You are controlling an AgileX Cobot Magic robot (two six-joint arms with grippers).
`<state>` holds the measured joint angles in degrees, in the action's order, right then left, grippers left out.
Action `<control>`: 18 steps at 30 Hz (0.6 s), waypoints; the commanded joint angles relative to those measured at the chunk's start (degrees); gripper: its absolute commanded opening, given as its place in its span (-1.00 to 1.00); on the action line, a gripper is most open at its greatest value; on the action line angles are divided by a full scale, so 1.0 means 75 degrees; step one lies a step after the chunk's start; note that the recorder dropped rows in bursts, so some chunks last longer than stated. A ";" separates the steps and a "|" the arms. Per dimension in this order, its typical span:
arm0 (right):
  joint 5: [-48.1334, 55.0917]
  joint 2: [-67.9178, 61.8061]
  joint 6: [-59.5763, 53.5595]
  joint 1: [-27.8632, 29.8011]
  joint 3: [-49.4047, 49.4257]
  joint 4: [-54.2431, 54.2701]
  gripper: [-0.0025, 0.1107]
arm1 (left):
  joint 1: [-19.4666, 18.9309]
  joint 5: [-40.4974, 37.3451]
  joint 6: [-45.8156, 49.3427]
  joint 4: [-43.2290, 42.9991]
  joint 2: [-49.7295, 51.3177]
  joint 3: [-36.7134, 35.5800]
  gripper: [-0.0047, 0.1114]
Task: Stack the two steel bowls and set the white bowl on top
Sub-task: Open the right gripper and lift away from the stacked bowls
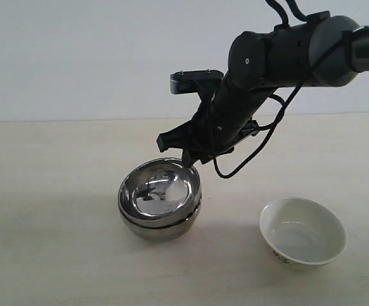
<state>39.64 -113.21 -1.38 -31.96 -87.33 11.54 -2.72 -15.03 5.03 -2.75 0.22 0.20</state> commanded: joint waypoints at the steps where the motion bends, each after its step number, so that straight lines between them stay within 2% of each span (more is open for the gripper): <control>1: -0.0008 0.0069 -0.0081 0.0000 0.0058 -0.0101 -0.46 | -0.0001 0.0046 -0.0075 0.0053 -0.0029 -0.0026 -0.85; 9: -0.0773 0.0069 -0.0067 0.0000 0.0707 -0.0079 -0.47 | -0.0001 0.0046 -0.0075 0.0053 -0.0029 -0.0026 -0.85; 12: -0.0869 0.0069 -0.0067 0.0000 0.0850 -0.0079 -0.69 | -0.0001 0.0046 -0.0075 0.0053 -0.0029 -0.0026 -0.85; 14: -0.0927 0.0069 -0.0067 0.0000 0.0887 -0.0079 -0.93 | -0.0001 0.0046 -0.0075 0.0053 -0.0029 -0.0026 -0.85; 18: -0.0910 0.0069 -0.0100 0.0000 0.0887 0.0140 -0.96 | -0.0001 0.0046 -0.0075 0.0053 -0.0029 -0.0026 -0.85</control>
<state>33.50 -113.11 -1.47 -31.96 -80.91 11.58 -2.72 -15.03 5.03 -2.75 0.22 0.20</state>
